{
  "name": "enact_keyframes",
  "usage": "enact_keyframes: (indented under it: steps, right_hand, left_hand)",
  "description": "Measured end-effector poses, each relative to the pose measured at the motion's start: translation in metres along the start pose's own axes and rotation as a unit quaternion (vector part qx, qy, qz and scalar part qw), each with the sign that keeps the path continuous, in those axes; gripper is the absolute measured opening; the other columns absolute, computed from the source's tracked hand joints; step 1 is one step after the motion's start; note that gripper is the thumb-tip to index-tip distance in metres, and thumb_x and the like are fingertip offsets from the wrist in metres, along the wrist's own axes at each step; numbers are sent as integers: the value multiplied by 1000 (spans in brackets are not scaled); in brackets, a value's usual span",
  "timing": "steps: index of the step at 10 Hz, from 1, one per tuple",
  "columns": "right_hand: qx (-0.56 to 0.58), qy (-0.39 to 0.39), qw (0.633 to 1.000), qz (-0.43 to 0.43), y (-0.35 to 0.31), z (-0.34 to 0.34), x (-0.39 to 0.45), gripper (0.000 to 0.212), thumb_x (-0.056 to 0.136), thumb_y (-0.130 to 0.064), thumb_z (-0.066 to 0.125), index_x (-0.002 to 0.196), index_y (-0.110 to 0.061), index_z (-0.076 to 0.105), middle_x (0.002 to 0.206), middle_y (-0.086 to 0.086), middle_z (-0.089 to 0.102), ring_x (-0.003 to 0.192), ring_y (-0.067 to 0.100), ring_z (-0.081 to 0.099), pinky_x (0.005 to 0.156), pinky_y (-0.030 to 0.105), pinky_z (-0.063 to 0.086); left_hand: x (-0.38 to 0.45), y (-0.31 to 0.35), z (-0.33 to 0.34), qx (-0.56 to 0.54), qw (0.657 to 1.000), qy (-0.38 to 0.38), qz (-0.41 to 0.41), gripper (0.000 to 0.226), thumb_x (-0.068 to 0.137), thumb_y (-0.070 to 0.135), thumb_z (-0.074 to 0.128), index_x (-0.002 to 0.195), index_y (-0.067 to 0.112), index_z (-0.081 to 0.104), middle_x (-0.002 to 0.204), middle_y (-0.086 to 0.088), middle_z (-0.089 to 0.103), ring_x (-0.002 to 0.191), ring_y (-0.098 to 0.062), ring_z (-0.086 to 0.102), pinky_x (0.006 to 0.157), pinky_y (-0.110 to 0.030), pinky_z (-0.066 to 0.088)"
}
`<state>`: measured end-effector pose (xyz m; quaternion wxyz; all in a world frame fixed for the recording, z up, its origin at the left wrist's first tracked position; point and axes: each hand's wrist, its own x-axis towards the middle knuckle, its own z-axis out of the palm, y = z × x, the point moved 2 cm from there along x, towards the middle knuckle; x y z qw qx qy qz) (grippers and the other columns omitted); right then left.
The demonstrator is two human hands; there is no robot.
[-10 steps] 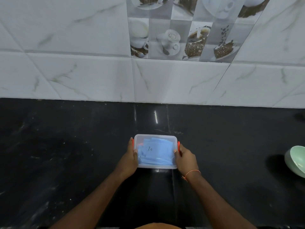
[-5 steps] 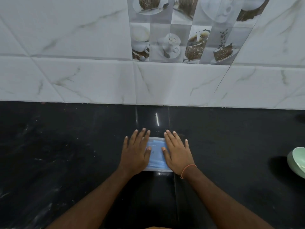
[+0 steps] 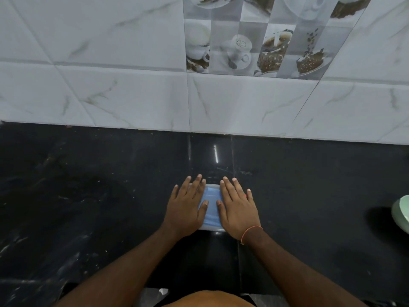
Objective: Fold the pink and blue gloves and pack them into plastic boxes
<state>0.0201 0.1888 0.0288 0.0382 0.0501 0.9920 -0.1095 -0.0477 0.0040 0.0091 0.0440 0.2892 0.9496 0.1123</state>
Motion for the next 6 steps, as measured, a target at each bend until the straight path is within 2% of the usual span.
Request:
enact_keyframes:
  steps: [2,3,4,5,6]
  right_hand:
    - [17,0,1000,0,-1,0,-3,67,107,-56,15,166,-25,11,174,-7,7,161,17,-2,128,58,14]
    - [19,2,1000,5,-1,1,-5,67,106,-56,16,166,-26,13,174,-8,9,161,17,1,126,60,15]
    - [26,-1,999,21,-3,1,-12,66,106,-57,15,166,-29,12,173,-11,8,160,15,1,126,61,16]
    - [45,6,998,41,-3,-3,-13,66,107,-57,15,166,-30,7,173,-14,0,159,10,-5,126,63,9]
    - [23,27,999,38,-6,-20,-11,67,106,-55,15,166,-30,-2,170,-19,-18,157,6,-18,125,65,3]
  left_hand:
    - [-2,1,0,1,1000,-6,-2,73,107,58,27,171,26,12,179,4,11,165,-21,8,131,-57,14]
    - [-4,2,2,6,1000,-5,3,72,106,56,29,170,25,16,178,4,15,165,-22,10,130,-59,17]
    - [-10,5,-1,3,1000,7,2,72,106,56,28,170,25,17,179,5,10,165,-22,5,129,-63,17]
    - [-10,6,-5,8,999,41,16,76,105,53,30,171,26,6,179,9,-10,165,-18,-8,130,-62,7]
    - [-6,13,-19,19,993,109,33,85,97,46,49,171,21,13,179,6,-5,166,-20,1,127,-64,19]
